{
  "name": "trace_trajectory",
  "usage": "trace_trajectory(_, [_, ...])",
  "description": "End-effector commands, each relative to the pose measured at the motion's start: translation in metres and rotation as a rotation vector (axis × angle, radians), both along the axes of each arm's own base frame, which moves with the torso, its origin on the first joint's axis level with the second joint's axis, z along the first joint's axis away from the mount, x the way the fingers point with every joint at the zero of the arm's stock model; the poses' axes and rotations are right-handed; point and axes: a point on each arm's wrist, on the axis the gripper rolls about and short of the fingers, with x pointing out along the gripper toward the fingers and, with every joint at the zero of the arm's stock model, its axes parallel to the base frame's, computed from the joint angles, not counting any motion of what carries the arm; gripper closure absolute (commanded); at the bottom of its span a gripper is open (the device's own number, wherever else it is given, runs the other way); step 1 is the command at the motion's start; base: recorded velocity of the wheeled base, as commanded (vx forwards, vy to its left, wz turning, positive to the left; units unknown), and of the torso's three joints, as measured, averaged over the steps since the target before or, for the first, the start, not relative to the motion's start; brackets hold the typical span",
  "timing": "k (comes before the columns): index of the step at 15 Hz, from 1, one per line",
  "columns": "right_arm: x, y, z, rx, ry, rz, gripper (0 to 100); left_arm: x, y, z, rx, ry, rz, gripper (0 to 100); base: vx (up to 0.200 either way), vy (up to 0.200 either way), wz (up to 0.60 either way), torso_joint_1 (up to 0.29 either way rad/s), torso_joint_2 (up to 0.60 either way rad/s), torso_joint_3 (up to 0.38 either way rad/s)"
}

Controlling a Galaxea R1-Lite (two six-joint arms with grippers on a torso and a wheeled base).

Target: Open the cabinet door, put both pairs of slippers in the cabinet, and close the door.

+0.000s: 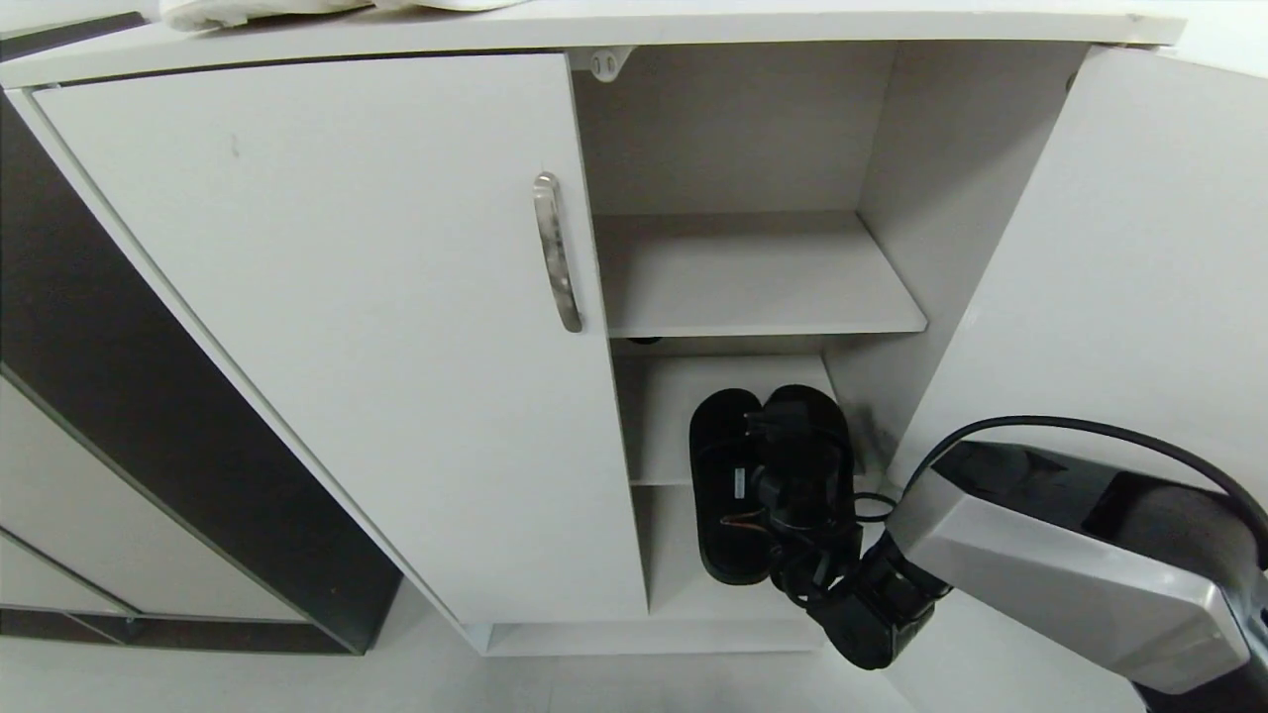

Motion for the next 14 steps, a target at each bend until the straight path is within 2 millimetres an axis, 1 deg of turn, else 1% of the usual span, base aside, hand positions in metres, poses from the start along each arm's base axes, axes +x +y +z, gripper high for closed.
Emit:
trace_trajectory(1, [0.019,0.001,-0.004,-0.006,-0.011,-0.017,100,0.0,0.0,0.0,0.001,0.001,0.0,100,0.0,0.0,0.0,0.0,0.0,0.0])
trace_trajectory(2, [0.025,0.002,0.0,-0.005,-0.014,-0.013,100,0.0,0.0,0.0,0.001,0.001,0.0,100,0.0,0.0,0.0,0.0,0.0,0.0])
trace_trajectory(3, [0.032,0.007,0.008,-0.005,-0.014,-0.008,100,0.0,0.0,0.0,-0.001,0.001,0.003,100,0.0,0.0,0.0,0.0,0.0,0.0])
trace_trajectory(5, [0.049,0.015,0.015,-0.006,-0.014,0.001,100,0.0,0.0,0.0,-0.001,0.0,0.003,100,0.0,0.0,0.0,0.0,0.0,0.0])
trace_trajectory(6, [0.059,0.017,0.015,-0.008,-0.012,-0.008,100,0.0,0.0,0.0,-0.001,0.001,0.008,100,0.0,0.0,0.0,0.0,0.0,0.0])
trace_trajectory(8, [0.071,0.022,0.019,-0.001,-0.022,-0.014,100,0.0,0.0,0.0,-0.002,0.0,0.01,100,0.0,0.0,0.0,0.0,0.0,0.0])
trace_trajectory(10, [0.076,0.022,0.025,0.003,-0.027,-0.021,100,0.0,0.0,0.0,-0.002,0.0,0.01,100,0.0,0.0,0.0,0.0,0.0,0.0])
trace_trajectory(14, [0.082,0.019,0.016,-0.003,-0.019,-0.03,100,0.0,0.0,0.0,-0.002,0.0,0.01,100,0.0,0.0,0.0,0.0,0.0,0.0])
